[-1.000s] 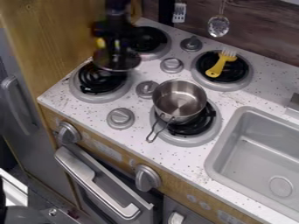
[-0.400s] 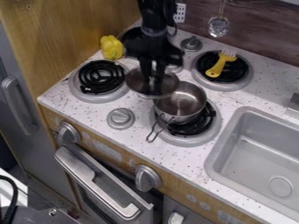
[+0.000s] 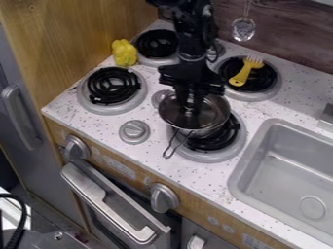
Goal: Put the lid onto the pot
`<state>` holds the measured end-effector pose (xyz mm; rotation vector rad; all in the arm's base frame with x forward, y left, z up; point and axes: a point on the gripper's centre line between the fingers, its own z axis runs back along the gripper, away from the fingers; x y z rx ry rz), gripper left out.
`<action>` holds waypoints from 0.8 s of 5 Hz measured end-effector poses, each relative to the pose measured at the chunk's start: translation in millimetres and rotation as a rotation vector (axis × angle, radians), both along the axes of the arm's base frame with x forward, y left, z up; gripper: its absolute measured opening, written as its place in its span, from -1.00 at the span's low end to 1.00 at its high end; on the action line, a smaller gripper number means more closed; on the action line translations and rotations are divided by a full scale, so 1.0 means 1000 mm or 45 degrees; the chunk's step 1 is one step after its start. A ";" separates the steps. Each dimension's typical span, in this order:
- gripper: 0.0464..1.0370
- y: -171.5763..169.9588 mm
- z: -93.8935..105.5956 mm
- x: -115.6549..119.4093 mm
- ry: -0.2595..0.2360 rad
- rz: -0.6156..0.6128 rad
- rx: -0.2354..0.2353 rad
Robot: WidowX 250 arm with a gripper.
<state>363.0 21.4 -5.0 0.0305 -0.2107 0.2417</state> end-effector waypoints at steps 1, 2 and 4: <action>-0.55 -0.012 0.000 0.002 -0.016 -0.018 -0.028; -0.55 -0.023 -0.003 0.004 -0.013 -0.053 -0.040; -0.55 -0.025 -0.008 0.017 -0.032 -0.079 -0.002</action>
